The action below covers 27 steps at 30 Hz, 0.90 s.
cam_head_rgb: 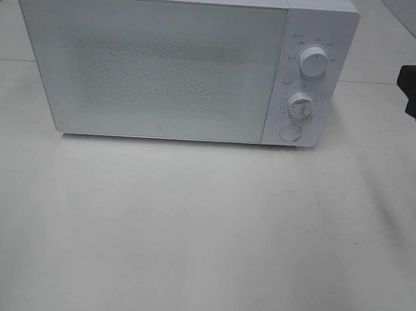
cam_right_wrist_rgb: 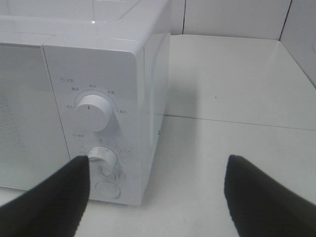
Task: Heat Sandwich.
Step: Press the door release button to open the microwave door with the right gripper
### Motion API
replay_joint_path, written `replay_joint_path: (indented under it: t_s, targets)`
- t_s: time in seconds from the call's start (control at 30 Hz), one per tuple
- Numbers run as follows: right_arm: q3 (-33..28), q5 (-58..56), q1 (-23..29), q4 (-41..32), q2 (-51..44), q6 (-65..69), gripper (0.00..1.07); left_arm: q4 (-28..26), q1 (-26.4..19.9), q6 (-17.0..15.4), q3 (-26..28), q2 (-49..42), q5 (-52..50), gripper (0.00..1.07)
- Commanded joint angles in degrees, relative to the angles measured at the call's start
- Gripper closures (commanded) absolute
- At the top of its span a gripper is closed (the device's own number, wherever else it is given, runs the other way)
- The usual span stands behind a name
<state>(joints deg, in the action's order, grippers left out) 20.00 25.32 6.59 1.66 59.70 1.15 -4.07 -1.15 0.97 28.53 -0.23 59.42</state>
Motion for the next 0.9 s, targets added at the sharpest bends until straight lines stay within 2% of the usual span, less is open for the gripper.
replay_joint_path:
  t_s: [0.03,0.13,0.3,0.33,0.43,0.77,0.9]
  targets:
    - [-1.8,7.3,-0.1,-5.9,2.7,-4.4,0.33,0.1,0.0,-0.2,-0.1,-1.3,-0.2,0.05]
    - [-3.7,14.5,3.2,-13.6,6.3,-10.1,0.33,0.1,0.0,-0.2,-0.1,-1.3,-0.2,0.05]
    - [-4.4,17.9,7.2,-19.5,8.9,-15.8,0.33,0.1,0.0,-0.2,-0.1,-1.3,-0.2,0.05]
    - [-4.7,20.2,10.7,-22.8,10.8,-17.9,0.33,0.1,0.0,-0.2,-0.1,-1.3,-0.2,0.05]
    - [-4.7,24.2,16.2,-27.0,14.2,-18.8,0.33,0.1,0.0,-0.2,-0.1,-1.3,-0.2,0.05]
    - [-4.6,32.7,24.8,-36.6,22.9,-18.7,0.33,0.1,0.0,-0.2,-0.1,-1.3,-0.2,0.05]
    - [-4.6,35.1,30.2,-42.4,26.8,-18.7,0.33,0.1,0.0,-0.2,-0.1,-1.3,-0.2,0.05]
